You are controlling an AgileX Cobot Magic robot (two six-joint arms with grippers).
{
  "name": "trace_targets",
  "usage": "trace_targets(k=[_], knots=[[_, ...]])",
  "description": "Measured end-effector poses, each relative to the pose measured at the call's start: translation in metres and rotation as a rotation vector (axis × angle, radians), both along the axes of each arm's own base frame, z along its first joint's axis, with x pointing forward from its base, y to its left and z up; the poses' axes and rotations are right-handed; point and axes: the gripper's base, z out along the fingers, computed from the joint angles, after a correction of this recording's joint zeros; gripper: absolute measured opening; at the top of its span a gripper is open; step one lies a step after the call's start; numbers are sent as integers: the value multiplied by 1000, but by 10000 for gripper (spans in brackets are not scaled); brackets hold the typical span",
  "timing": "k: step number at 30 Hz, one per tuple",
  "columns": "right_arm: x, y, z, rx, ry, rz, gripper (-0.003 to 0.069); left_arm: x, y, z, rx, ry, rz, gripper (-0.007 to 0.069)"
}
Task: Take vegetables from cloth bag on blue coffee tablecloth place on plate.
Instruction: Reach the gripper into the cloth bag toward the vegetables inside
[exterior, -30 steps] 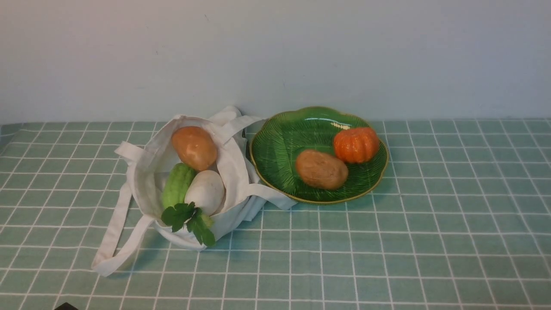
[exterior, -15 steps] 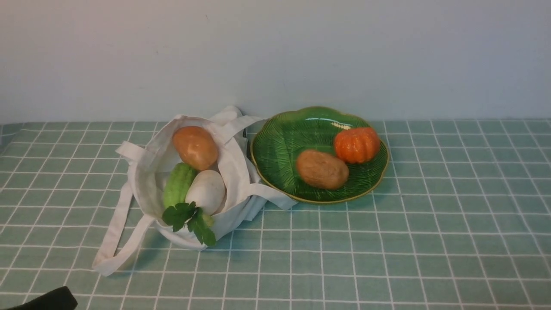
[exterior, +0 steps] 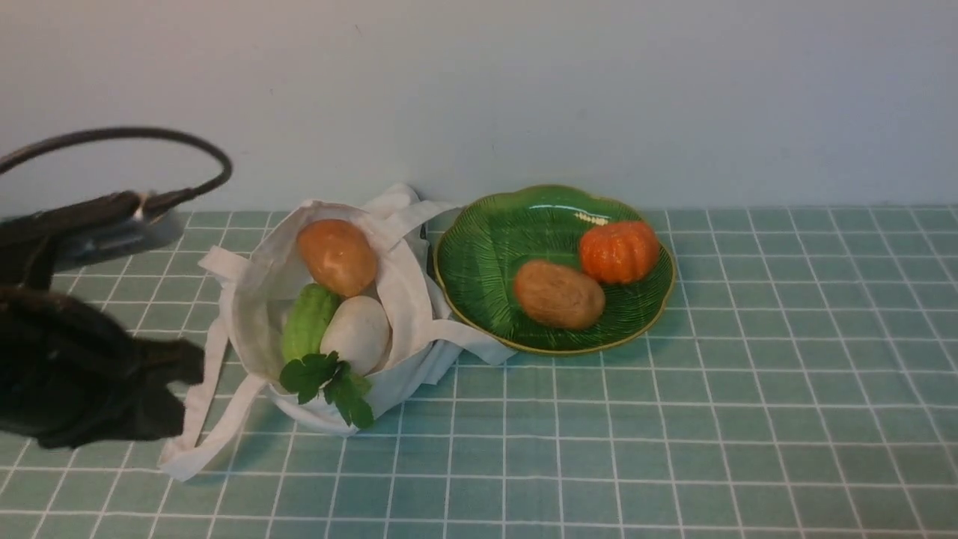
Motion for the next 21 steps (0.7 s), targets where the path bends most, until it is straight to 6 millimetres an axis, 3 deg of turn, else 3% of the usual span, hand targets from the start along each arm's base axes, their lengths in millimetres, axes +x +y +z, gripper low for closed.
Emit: trace_targets(k=[10, 15, 21], knots=[[0, 0, 0, 0, 0, 0, -15, 109, -56, -16, 146, 32, -212, 389], [0, 0, 0, 0, 0, 0, -15, 139, -79, -35, 198, 41, -278, 511], [0, 0, 0, 0, 0, 0, -15, 154, -87, -62, 241, 62, -305, 584]])
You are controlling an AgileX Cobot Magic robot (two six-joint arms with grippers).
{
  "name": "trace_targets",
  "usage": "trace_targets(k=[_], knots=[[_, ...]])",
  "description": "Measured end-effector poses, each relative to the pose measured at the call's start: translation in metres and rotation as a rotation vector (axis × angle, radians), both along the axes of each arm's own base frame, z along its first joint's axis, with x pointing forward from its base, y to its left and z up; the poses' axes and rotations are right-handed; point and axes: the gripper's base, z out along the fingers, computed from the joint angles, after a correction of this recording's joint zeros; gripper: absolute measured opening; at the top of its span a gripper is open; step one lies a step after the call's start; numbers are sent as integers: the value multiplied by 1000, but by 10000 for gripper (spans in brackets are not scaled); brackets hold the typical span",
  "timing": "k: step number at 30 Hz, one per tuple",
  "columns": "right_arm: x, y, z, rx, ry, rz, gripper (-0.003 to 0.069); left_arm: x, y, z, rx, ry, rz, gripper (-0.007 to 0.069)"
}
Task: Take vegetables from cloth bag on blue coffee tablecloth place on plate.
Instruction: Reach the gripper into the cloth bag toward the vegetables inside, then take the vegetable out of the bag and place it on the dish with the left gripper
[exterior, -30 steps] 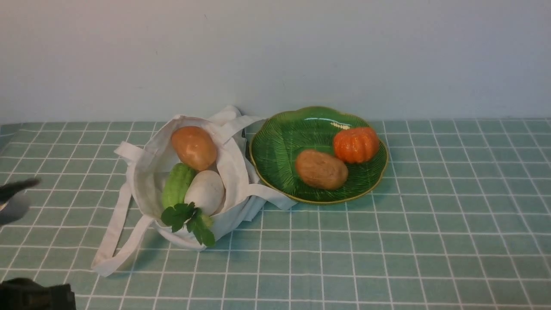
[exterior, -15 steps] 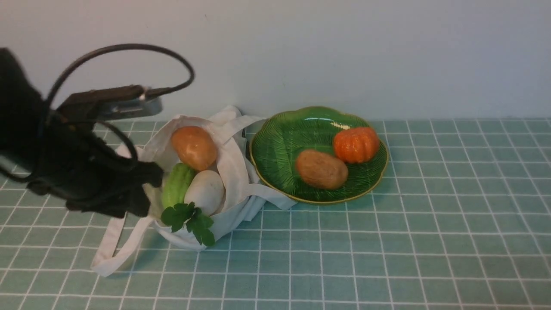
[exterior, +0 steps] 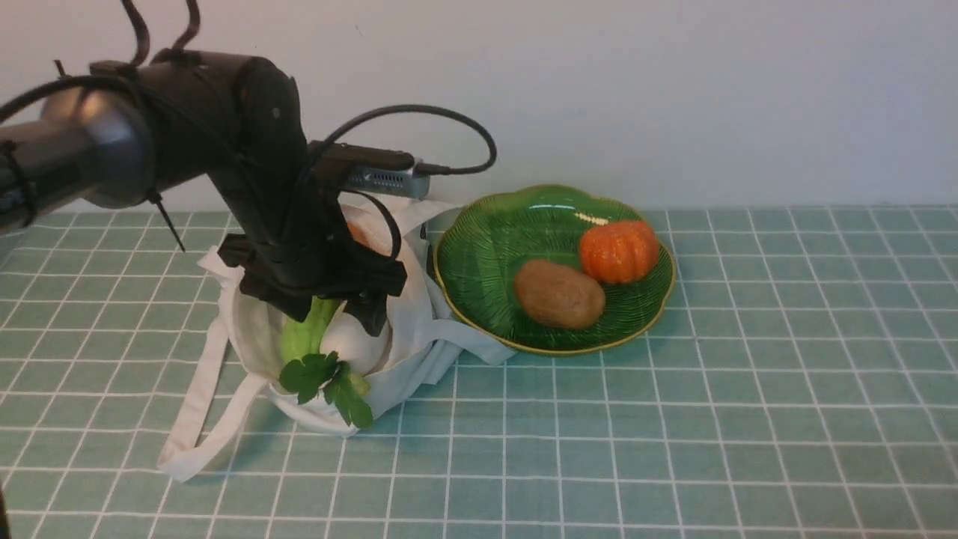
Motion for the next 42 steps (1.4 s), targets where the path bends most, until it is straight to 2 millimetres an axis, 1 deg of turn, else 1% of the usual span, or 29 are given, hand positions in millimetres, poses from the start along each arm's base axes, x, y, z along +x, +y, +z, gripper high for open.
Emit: trace_targets(k=[3, 4, 5, 7, 11, 15, 16, 19, 21, 22, 25, 28, 29, 30, 31, 33, 34, 35, 39, 42], knots=[[0, 0, 0, 0, 0, 0, -15, 6, 0, -14, 30, 5, -9, 584], [0, 0, 0, 0, 0, 0, -15, 6, 0, -15, 30, 6, -9, 584], [0, 0, 0, 0, 0, 0, -15, 9, -1, -23, 29, 15, -7, 584], [0, 0, 0, 0, 0, 0, -15, 10, -2, -28, 23, 19, -4, 584], [0, 0, 0, 0, 0, 0, -15, 15, -6, -48, 5, 52, 9, 584], [0, 0, 0, 0, 0, 0, -15, 20, -8, -56, -8, 44, 16, 582], [0, 0, 0, 0, 0, 0, -15, 21, -8, -59, -11, 42, 18, 573], [0, 0, 0, 0, 0, 0, -15, 21, -9, -65, -5, 56, 18, 502], [0, 0, 0, 0, 0, 0, -15, 21, -9, -64, -4, 59, 18, 501], [0, 0, 0, 0, 0, 0, -15, 21, -8, -62, -1, 60, 16, 501], [0, 0, 0, 0, 0, 0, -15, 17, -4, -47, 43, 64, -7, 501], [0, 0, 0, 0, 0, 0, -15, 8, 3, -18, 87, 43, -26, 501], [0, 0, 0, 0, 0, 0, -15, 6, 5, -14, 93, 40, -28, 501], [0, 0, 0, 0, 0, 0, -15, 0, 9, 2, 120, 33, -34, 501], [0, 0, 0, 0, 0, 0, -15, -1, 10, 4, 126, 30, -36, 501], [0, 0, 0, 0, 0, 0, -15, -13, 18, 23, 181, 55, -41, 501], [0, 0, 0, 0, 0, 0, -15, -14, 19, 24, 185, 57, -42, 501], [0, 0, 0, 0, 0, 0, -15, -18, 22, 33, 212, 55, -43, 501], [0, 0, 0, 0, 0, 0, -15, -23, 28, 48, 243, 11, -52, 501], [0, 0, 0, 0, 0, 0, -15, -21, 23, 63, 180, -41, -35, 501]])
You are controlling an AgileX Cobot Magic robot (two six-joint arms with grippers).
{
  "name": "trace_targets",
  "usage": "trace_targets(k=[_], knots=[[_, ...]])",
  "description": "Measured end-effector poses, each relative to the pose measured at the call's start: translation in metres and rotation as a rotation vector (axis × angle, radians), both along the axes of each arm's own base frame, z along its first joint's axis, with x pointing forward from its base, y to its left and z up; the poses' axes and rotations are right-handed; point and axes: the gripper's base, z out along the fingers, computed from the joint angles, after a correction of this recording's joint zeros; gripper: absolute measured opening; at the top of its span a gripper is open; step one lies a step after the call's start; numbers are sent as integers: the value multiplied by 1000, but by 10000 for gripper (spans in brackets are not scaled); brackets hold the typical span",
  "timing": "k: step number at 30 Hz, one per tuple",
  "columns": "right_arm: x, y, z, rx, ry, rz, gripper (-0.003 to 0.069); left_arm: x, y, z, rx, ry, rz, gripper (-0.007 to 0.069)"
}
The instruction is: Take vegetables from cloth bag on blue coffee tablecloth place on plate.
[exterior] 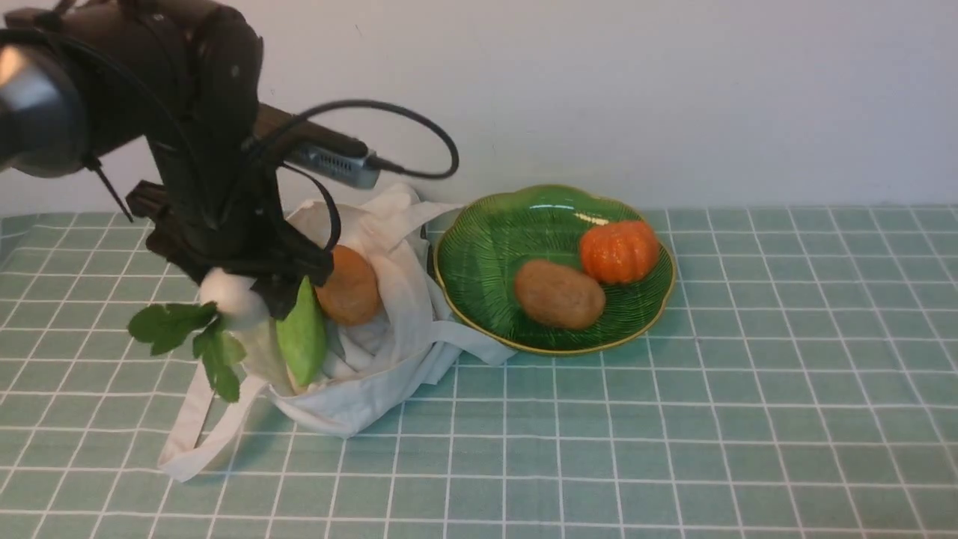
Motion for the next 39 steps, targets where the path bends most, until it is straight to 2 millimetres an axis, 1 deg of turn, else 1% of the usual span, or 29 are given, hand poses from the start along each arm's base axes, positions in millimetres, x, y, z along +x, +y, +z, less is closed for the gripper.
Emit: trace_targets(k=[2, 3, 4, 5, 8, 9, 10, 11, 12, 13, 14, 16, 18, 19, 21, 23, 24, 25, 26, 27, 28, 29, 32, 35, 37, 38, 39], knots=[[0, 0, 0, 0, 0, 0, -15, 4, -9, 8, -90, -29, 7, 501], [0, 0, 0, 0, 0, 0, -15, 10, -18, 13, -160, -54, 1, 501], [0, 0, 0, 0, 0, 0, -15, 10, -21, 13, -183, -52, 3, 501], [0, 0, 0, 0, 0, 0, -15, 17, -35, 16, -259, -67, -15, 501], [0, 0, 0, 0, 0, 0, -15, 38, -66, 13, -391, -99, -38, 501], [0, 0, 0, 0, 0, 0, -15, 41, -69, 11, -401, -106, -39, 501], [0, 0, 0, 0, 0, 0, -15, 57, -84, 3, -453, -120, -27, 501], [0, 0, 0, 0, 0, 0, -15, 60, -87, -2, -458, -116, -22, 501], [0, 0, 0, 0, 0, 0, -15, 72, -96, -12, -478, -119, -1, 501], [0, 0, 0, 0, 0, 0, -15, 74, -97, -12, -483, -126, 0, 501], [0, 0, 0, 0, 0, 0, -15, 84, -104, -25, -486, -116, 12, 501], [0, 0, 0, 0, 0, 0, -15, 99, -114, -40, -497, -131, 16, 501], [0, 0, 0, 0, 0, 0, -15, 110, -121, -54, -502, -152, 12, 501], [0, 0, 0, 0, 0, 0, -15, 113, -122, -58, -503, -158, 11, 501], [0, 0, 0, 0, 0, 0, -15, 124, -126, -80, -498, -173, -1, 501], [0, 0, 0, 0, 0, 0, -15, 126, -127, -92, -490, -161, -3, 504], [0, 0, 0, 0, 0, 0, -15, 127, -128, -99, -483, -149, -6, 534], [0, 0, 0, 0, 0, 0, -15, 127, -128, -102, -481, -146, -7, 558], [0, 0, 0, 0, 0, 0, -15, 127, -128, -102, -480, -146, -9, 580], [0, 0, 0, 0, 0, 0, -15, 127, -128, -102, -479, -147, -12, 618], [0, 0, 0, 0, 0, 0, -15, 127, -128, -102, -478, -147, -14, 631], [0, 0, 0, 0, 0, 0, -15, 127, -128, -98, -480, -154, -18, 666], [0, 0, 0, 0, 0, 0, -15, 126, -127, -89, -482, -171, -31, 682], [0, 0, 0, 0, 0, 0, -15, 123, -126, -71, -474, -188, -57, 684], [0, 0, 0, 0, 0, 0, -15, 118, -123, -48, -467, -199, -76, 674], [0, 0, 0, 0, 0, 0, -15, 114, -121, -34, -461, -201, -86, 652], [0, 0, 0, 0, 0, 0, -15, 109, -118, -16, -451, -211, -99, 617]])
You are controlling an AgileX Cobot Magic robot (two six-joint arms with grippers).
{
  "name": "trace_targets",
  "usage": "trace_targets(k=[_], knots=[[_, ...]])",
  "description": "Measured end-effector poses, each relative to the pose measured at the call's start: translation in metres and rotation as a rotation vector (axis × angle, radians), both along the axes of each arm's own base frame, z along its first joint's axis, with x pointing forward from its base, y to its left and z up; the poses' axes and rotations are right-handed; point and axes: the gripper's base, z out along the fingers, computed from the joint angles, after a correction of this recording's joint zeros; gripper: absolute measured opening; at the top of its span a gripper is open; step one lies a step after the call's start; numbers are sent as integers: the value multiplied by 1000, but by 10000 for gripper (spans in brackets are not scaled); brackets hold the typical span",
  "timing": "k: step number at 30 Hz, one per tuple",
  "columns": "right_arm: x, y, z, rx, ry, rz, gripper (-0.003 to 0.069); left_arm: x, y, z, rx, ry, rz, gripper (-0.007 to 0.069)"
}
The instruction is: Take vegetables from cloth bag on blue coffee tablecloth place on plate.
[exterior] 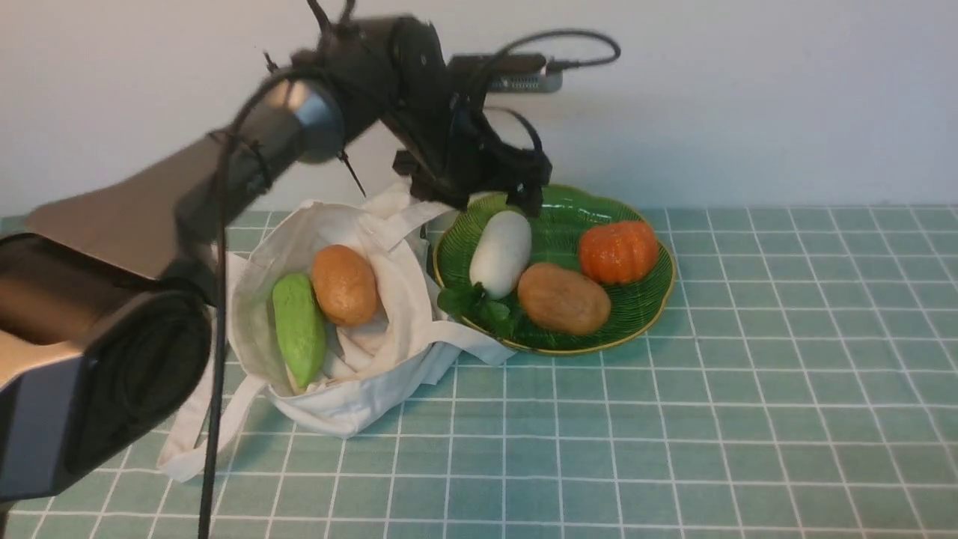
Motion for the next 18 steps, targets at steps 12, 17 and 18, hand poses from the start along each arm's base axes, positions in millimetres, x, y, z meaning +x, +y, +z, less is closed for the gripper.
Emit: trace_targets(k=[12, 17, 18], knots=[[0, 0, 0, 0, 1, 0, -15, -91, 59, 152, 175, -206, 7, 5], [0, 0, 0, 0, 1, 0, -15, -167, 92, 156, 203, -135, 0, -5], [0, 0, 0, 0, 1, 0, -15, -182, 99, 151, 211, -112, 0, -5]])
